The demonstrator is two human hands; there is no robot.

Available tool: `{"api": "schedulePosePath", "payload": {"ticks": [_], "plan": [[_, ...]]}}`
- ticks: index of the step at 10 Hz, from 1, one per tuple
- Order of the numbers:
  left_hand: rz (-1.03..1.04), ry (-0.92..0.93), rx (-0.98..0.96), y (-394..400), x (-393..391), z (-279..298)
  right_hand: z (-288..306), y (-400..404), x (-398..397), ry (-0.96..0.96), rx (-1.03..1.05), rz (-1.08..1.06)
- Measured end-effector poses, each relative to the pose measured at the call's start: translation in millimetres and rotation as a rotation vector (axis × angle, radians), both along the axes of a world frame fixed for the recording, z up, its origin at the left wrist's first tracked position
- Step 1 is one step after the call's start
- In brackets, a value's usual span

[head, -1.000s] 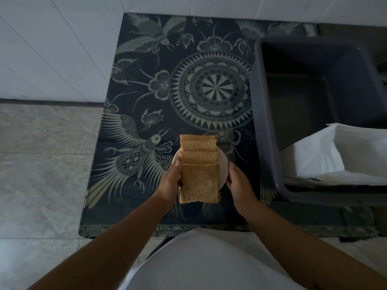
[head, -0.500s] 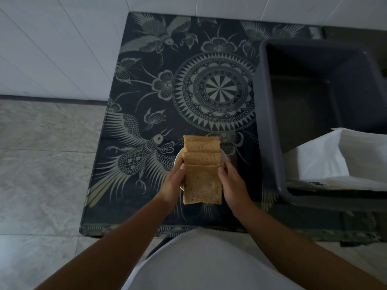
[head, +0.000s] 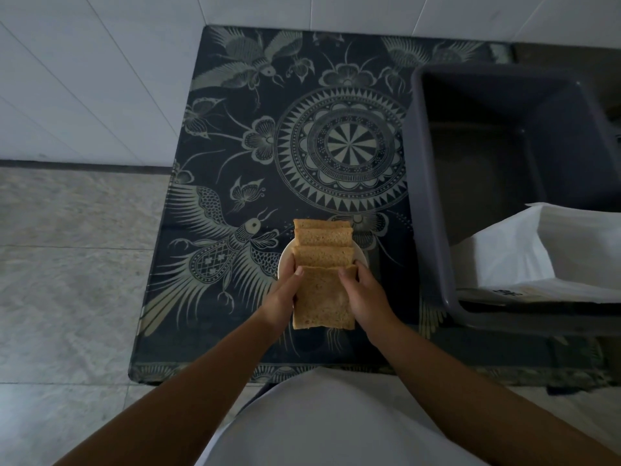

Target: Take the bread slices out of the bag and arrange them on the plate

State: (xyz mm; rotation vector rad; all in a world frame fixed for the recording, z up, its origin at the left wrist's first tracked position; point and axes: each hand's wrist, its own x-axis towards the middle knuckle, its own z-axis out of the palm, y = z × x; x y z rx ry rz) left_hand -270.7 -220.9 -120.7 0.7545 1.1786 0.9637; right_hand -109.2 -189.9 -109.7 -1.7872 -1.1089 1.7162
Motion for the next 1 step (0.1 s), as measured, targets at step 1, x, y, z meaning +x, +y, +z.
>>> {"api": "schedulePosePath", "payload": {"ticks": [1], "plan": [[0.061, 0.145, -0.054, -0.2, -6.0, 2.8, 4.9, 3.6, 4.4, -0.040, 0.044, 0.048]]}}
